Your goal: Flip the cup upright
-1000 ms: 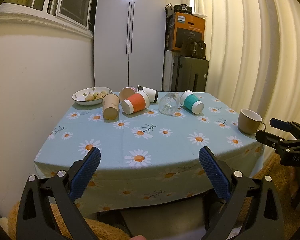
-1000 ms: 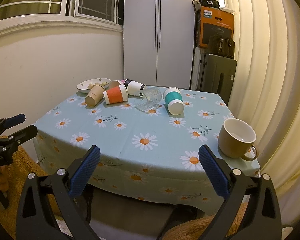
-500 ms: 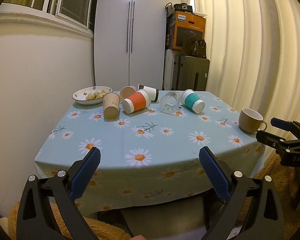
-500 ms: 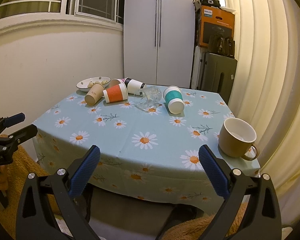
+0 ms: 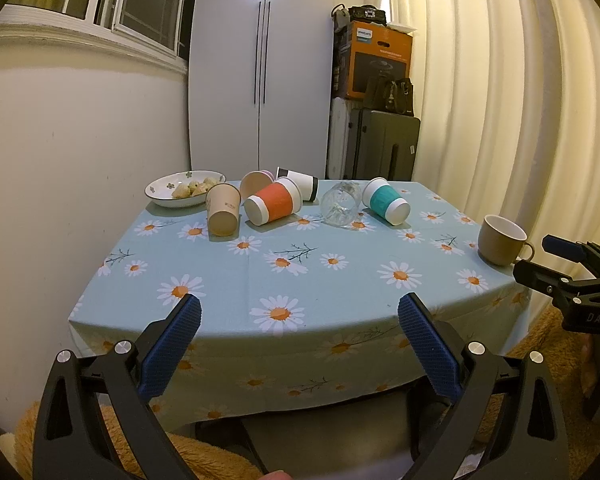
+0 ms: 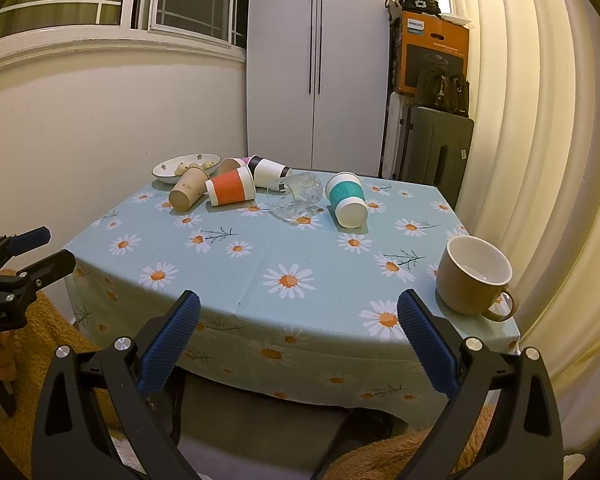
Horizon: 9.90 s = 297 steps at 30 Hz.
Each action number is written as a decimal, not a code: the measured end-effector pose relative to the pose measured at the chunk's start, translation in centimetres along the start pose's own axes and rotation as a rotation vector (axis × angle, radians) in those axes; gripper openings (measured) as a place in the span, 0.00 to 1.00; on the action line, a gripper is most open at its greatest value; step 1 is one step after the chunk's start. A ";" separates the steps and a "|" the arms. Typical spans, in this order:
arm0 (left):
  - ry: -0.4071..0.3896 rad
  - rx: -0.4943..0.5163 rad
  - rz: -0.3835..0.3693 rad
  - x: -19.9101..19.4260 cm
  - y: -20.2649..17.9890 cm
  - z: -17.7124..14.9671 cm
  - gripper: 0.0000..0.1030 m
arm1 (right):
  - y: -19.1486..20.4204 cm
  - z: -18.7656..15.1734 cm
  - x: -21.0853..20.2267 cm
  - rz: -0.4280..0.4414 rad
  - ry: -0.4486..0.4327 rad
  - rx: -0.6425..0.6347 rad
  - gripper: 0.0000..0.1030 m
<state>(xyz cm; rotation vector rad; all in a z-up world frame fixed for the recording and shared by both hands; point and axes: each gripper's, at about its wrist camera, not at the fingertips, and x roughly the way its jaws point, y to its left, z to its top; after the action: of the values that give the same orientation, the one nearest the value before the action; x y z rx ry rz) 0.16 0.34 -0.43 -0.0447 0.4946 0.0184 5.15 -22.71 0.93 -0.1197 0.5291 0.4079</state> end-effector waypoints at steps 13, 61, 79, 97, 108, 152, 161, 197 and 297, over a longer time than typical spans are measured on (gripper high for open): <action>-0.004 0.002 0.000 0.1 0.0 0.0 0.94 | 0.0 0.0 0.1 -0.001 0.005 0.010 0.95; 0.178 0.071 -0.154 7.5 5.2 12.8 0.94 | -3.4 11.9 10.8 0.286 0.209 0.305 0.95; 0.493 0.447 -0.271 24.9 2.7 20.7 0.76 | -7.2 17.6 20.6 0.511 0.411 0.556 0.95; 0.832 0.532 -0.250 38.3 3.2 17.0 0.75 | -10.5 13.9 24.1 0.493 0.519 0.636 0.95; 0.887 0.543 -0.242 40.2 3.0 15.9 0.66 | -10.6 13.7 23.7 0.484 0.529 0.623 0.95; 0.799 -0.271 -0.141 24.7 -0.7 10.3 0.60 | -10.0 9.9 21.3 0.650 0.649 0.736 0.95; 0.805 -0.235 -0.112 24.6 -1.7 8.4 0.60 | -10.0 9.4 21.0 0.637 0.655 0.739 0.95; 0.634 -0.235 -0.186 17.8 0.0 8.2 0.77 | -6.6 9.1 23.0 0.646 0.707 0.681 0.95; 0.299 -0.720 -0.299 12.0 14.6 2.2 0.77 | 11.3 0.1 20.0 -0.176 -0.255 -0.079 0.62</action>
<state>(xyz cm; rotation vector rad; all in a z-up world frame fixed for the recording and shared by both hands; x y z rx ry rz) 11.36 15.07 -4.73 -0.8362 0.7556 -0.1059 16.33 -5.43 -9.30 -0.1859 0.2490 0.2669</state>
